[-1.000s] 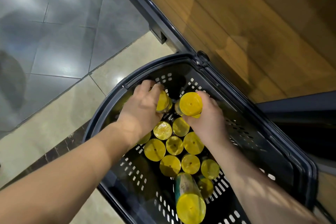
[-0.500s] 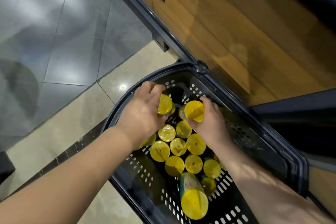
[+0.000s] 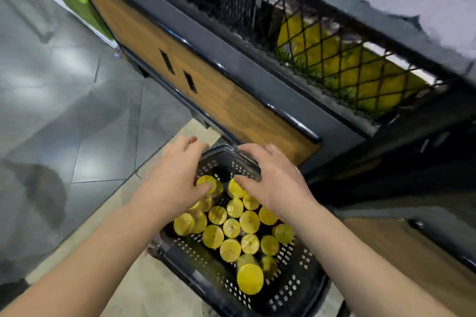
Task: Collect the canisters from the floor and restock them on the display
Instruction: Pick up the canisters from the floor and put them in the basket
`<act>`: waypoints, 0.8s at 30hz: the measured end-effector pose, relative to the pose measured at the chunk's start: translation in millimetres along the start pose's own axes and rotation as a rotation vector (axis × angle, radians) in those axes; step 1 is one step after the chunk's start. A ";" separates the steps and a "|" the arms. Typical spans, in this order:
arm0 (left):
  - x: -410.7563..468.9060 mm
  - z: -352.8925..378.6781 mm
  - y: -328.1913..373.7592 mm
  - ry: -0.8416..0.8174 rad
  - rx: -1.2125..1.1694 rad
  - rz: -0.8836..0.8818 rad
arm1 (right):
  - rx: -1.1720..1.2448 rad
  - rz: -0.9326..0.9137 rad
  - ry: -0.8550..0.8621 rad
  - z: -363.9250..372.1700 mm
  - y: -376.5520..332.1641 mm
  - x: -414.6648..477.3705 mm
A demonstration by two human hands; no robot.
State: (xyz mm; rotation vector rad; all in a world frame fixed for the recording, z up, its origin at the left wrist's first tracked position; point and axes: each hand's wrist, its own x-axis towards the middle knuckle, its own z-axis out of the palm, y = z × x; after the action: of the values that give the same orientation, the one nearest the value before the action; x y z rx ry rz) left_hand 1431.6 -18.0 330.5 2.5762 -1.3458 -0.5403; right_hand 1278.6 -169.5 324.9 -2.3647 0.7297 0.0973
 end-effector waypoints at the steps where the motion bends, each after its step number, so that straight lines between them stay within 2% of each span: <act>1: -4.5 -22.4 9.6 -0.001 0.048 0.031 | -0.015 -0.035 0.016 -22.1 -12.1 -9.3; 8: -38.2 -199.3 102.4 0.160 0.218 0.202 | -0.264 -0.183 0.205 -192.9 -94.0 -74.7; 14: -72.7 -325.9 204.6 0.338 0.224 0.322 | -0.383 -0.107 0.351 -333.3 -147.0 -139.1; 19: -88.7 -374.5 280.3 0.395 0.227 0.485 | -0.458 0.013 0.495 -395.7 -154.0 -194.8; 24: -90.0 -393.0 334.1 0.427 0.219 0.664 | -0.487 0.163 0.620 -439.9 -146.0 -251.5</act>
State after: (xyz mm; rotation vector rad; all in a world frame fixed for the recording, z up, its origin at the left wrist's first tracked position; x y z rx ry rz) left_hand 1290.0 -137.0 820.3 2.0087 -2.0046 0.2631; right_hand 1093.2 -225.1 815.4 -2.8188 1.3116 -0.4601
